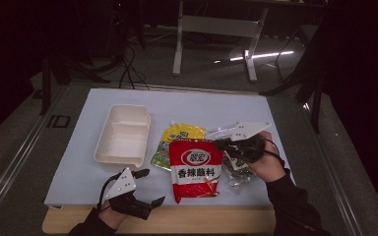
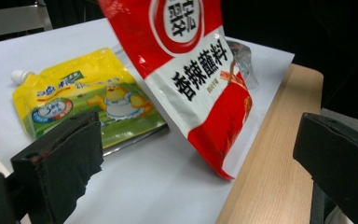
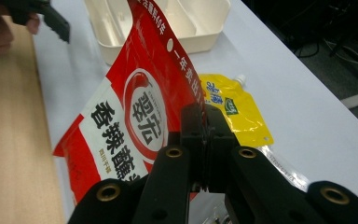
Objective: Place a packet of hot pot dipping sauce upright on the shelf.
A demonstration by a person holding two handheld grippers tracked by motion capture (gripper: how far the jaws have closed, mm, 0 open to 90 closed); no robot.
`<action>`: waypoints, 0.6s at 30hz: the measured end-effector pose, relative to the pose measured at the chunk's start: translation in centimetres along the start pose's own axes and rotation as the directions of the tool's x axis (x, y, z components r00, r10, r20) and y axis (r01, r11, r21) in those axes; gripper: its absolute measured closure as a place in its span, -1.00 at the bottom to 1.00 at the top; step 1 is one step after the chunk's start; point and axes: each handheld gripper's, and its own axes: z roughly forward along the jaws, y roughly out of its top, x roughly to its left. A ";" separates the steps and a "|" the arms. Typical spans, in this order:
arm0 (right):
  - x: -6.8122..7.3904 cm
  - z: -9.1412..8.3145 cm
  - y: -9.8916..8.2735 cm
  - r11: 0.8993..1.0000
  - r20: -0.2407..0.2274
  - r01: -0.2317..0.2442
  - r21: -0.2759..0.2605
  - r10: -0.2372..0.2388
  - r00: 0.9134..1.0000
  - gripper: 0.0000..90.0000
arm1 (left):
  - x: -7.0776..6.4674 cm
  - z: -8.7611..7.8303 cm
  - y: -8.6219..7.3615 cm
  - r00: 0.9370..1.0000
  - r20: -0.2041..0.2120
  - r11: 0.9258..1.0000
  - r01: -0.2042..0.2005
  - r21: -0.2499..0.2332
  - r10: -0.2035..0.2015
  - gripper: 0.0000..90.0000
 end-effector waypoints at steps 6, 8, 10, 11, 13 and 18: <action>1.3 -1.2 0.3 0.999 -0.015 0.035 -0.025 -0.035 0.999 0.98 | 0.0 -0.1 0.8 1.000 -0.006 1.000 -0.021 -0.003 0.021 -0.95; 2.0 -1.6 0.6 0.998 -0.021 0.053 -0.031 -0.054 0.998 0.98 | 0.1 -0.3 1.2 0.999 -0.001 0.999 -0.036 -0.002 0.036 -0.95; 2.4 -1.9 0.8 0.997 -0.031 0.066 -0.036 -0.068 0.997 0.98 | 0.2 -0.4 1.8 0.999 0.011 0.999 -0.049 -0.001 0.049 -0.95; 2.8 -2.1 1.0 0.996 -0.029 0.076 -0.040 -0.078 0.997 0.98 | 0.2 -0.4 2.1 0.998 0.013 0.998 -0.057 0.003 0.057 -0.95; 3.3 -2.4 1.4 0.994 -0.039 0.096 -0.044 -0.097 0.994 0.98 | 0.3 -0.4 2.6 0.997 0.008 0.997 -0.076 0.003 0.076 -0.95; 4.6 -2.9 2.4 0.989 -0.052 0.136 -0.051 -0.139 0.989 0.98 | 0.3 -0.1 3.6 0.994 0.025 0.994 -0.110 -0.005 0.110 -0.94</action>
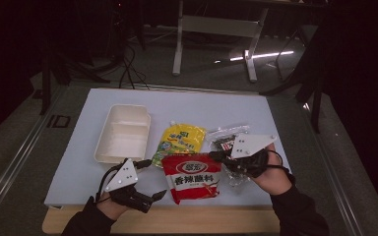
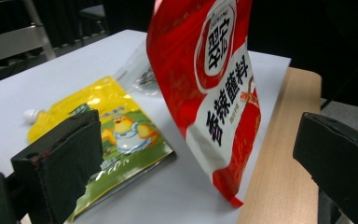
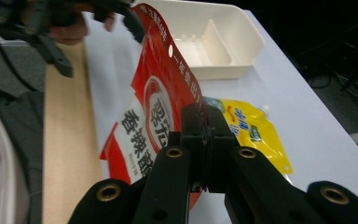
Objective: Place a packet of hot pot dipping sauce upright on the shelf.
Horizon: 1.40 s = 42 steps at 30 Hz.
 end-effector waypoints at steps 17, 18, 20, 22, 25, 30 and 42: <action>1.0 -1.1 3.9 0.996 -0.023 0.088 -0.030 -0.089 0.996 0.98 | 1.0 2.5 2.1 0.994 0.104 0.999 -0.021 0.048 0.016 -0.04; 1.0 -1.1 4.1 0.996 -0.022 0.088 -0.032 -0.089 0.996 0.98 | 1.0 2.5 2.2 0.995 0.097 0.998 -0.027 0.050 0.022 0.06; 1.0 -1.1 4.3 0.995 -0.014 0.093 -0.032 -0.094 0.996 0.98 | 1.1 2.6 2.6 0.993 0.116 0.998 -0.025 0.050 0.019 0.12; 1.0 -1.1 4.5 0.995 -0.015 0.096 -0.033 -0.097 0.995 0.98 | 1.2 2.6 2.8 0.994 0.107 0.999 -0.026 0.047 0.021 0.26; 1.0 -1.2 4.5 0.995 -0.028 0.089 -0.044 -0.090 0.996 0.98 | 1.3 2.6 2.9 0.990 0.142 0.999 -0.022 0.045 0.015 0.67; 0.9 -1.3 4.3 0.996 -0.019 0.084 -0.042 -0.085 0.996 0.98 | 1.2 2.8 3.0 0.982 0.189 0.997 -0.022 0.067 0.009 1.00; 0.5 -1.7 3.6 0.996 -0.022 0.049 -0.078 -0.051 0.998 0.87 | 1.0 2.3 3.6 0.982 0.184 0.997 -0.051 0.060 0.039 1.00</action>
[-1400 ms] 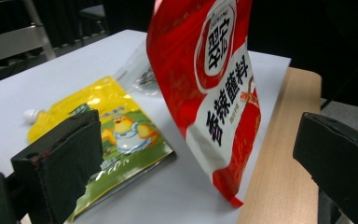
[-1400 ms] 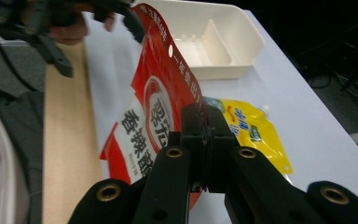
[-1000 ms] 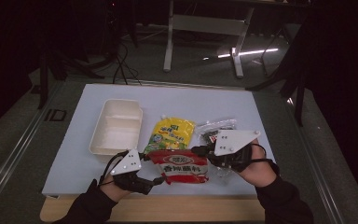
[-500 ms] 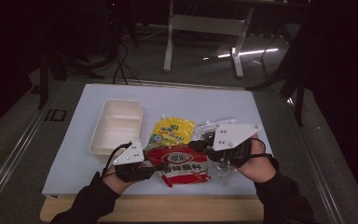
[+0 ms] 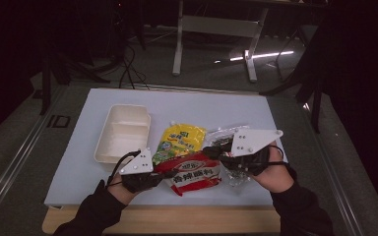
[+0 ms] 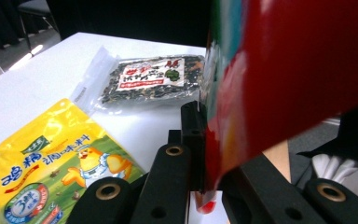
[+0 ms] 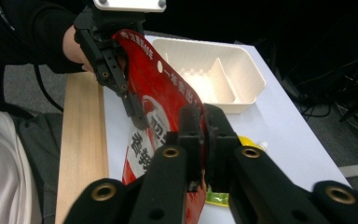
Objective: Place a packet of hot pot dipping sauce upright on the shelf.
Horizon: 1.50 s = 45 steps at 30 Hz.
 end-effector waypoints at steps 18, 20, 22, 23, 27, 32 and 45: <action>-0.4 3.1 -5.2 0.990 -0.119 -0.123 0.073 0.131 0.984 0.38 | -0.7 -0.9 1.1 1.000 0.028 0.998 -0.010 -0.055 0.011 1.00; -0.5 3.4 -5.7 0.987 -0.127 -0.131 0.092 0.142 0.982 0.43 | -0.6 -1.1 1.3 1.000 0.021 0.998 -0.003 -0.059 0.004 1.00; -0.5 3.5 -6.0 0.987 -0.128 -0.130 0.094 0.142 0.982 0.46 | -0.5 -1.2 1.3 1.000 0.020 0.998 0.000 -0.057 0.001 1.00; -0.6 3.6 -6.2 0.986 -0.132 -0.136 0.096 0.148 0.980 0.56 | -0.4 -1.2 1.3 1.000 0.010 0.998 0.004 -0.055 -0.003 1.00; -0.7 4.1 -6.7 0.982 -0.173 -0.135 0.133 0.157 0.972 0.91 | -0.3 -1.0 1.2 1.000 -0.001 0.999 0.002 -0.042 -0.002 1.00; -0.2 4.9 -6.5 0.971 -0.167 -0.113 0.209 0.150 0.975 1.00 | 0.2 -0.8 0.6 1.000 -0.010 0.999 0.027 -0.039 -0.027 1.00; -0.9 4.4 -6.4 0.977 -0.149 -0.158 0.145 0.179 0.972 1.00 | 0.5 -0.9 0.5 0.998 -0.028 0.996 0.048 -0.082 -0.050 0.19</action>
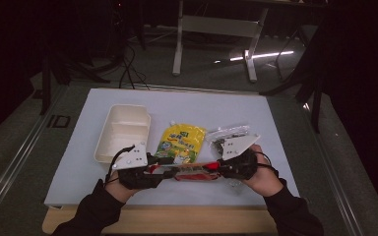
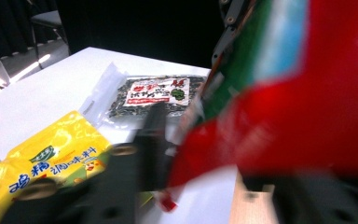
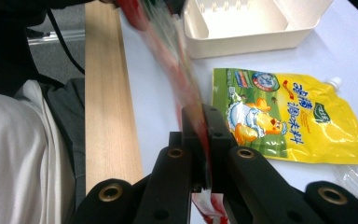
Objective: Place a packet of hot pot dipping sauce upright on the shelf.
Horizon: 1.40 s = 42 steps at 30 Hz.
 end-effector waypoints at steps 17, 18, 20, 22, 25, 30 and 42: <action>-2.3 -2.9 1.3 0.994 0.076 -0.027 -0.102 0.035 0.996 1.00 | -0.8 0.8 -3.8 0.996 -0.043 0.997 0.082 0.007 -0.082 -0.96; -2.5 -2.9 1.5 0.994 0.081 -0.027 -0.108 0.036 0.996 1.00 | -0.9 0.8 -4.1 0.995 -0.042 0.996 0.086 0.007 -0.086 -0.96; -2.8 -2.8 1.9 0.994 0.087 -0.027 -0.109 0.037 0.996 1.00 | -1.2 0.8 -4.9 0.996 -0.042 0.997 0.082 -0.005 -0.083 -0.96; -3.2 -2.6 2.4 0.993 0.087 -0.028 -0.116 0.038 0.995 1.00 | -1.3 0.9 -5.2 0.996 -0.042 0.997 0.083 -0.003 -0.083 -0.96; -3.8 -2.3 3.0 0.991 0.091 -0.027 -0.128 0.039 0.995 1.00 | -1.5 1.1 -6.1 0.996 -0.043 0.997 0.077 -0.003 -0.078 -0.96; -4.7 -1.4 3.9 0.991 0.089 -0.032 -0.132 0.044 0.995 1.00 | -1.8 1.8 -7.1 0.997 -0.055 0.999 0.052 0.017 -0.051 -0.96; -7.2 1.0 6.2 0.990 0.086 -0.046 -0.135 0.058 0.995 1.00 | -1.8 2.0 -7.8 0.995 -0.065 0.995 0.074 0.067 -0.070 -0.96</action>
